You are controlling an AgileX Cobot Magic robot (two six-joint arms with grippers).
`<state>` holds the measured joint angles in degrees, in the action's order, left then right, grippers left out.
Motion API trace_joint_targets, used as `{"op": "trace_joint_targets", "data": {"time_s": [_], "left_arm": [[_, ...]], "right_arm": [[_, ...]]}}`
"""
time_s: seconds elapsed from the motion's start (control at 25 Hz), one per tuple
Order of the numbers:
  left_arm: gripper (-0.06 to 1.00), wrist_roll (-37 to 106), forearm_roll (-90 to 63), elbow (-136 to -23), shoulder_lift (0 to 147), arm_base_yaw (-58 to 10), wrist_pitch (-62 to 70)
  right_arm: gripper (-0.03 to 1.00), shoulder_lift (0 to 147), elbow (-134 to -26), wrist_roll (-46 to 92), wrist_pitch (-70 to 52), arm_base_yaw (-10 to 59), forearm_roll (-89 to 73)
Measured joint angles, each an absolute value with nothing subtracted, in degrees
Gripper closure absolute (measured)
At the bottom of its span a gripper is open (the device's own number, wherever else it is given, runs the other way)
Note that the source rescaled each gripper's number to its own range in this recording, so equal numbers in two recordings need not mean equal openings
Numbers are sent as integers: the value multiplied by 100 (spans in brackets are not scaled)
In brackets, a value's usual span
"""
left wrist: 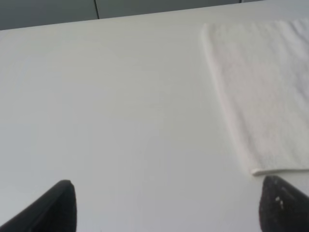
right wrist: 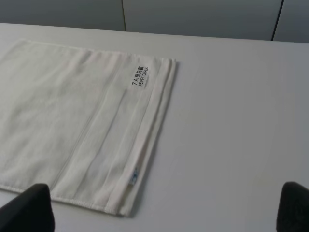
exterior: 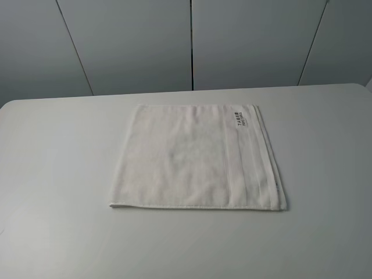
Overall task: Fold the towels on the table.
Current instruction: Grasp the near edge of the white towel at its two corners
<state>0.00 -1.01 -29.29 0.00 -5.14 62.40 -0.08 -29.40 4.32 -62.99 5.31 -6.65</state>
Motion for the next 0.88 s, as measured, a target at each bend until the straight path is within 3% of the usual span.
{"op": "trace_joint_targets", "data": {"time_s": [0.88], "left_arm": [[-2,34,-101,-2929,0,-514,6240]], "right_arm": [[-3,-8,-2940,432,-6299,531,-665]]}}
